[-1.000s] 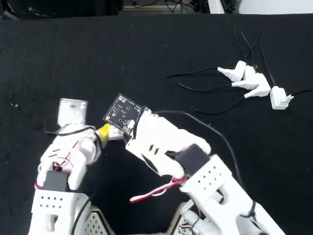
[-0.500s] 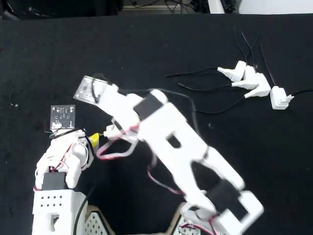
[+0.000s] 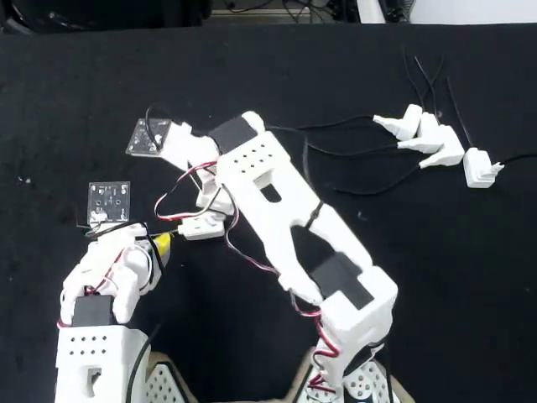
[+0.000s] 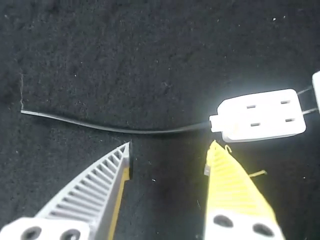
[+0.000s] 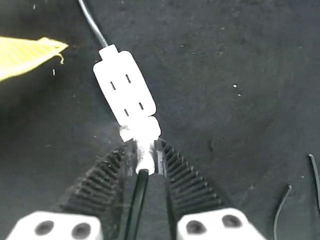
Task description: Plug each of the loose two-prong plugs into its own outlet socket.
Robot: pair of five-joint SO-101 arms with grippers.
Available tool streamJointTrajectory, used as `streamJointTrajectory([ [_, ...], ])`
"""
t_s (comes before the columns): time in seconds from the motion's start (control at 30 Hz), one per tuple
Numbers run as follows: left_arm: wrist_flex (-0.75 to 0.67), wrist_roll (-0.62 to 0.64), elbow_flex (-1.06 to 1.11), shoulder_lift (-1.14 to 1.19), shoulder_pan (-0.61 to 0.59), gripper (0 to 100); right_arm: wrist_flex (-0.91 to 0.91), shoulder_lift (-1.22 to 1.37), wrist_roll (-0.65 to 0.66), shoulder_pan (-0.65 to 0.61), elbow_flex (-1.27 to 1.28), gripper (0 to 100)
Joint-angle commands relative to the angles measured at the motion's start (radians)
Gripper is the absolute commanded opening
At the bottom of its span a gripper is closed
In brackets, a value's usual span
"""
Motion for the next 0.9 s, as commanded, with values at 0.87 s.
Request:
streamJointTrajectory([
  [0.87,0.008,0.006,-0.03,-0.011,-0.01,25,-0.017,0.081,0.052,-0.028,-0.068,1.1],
])
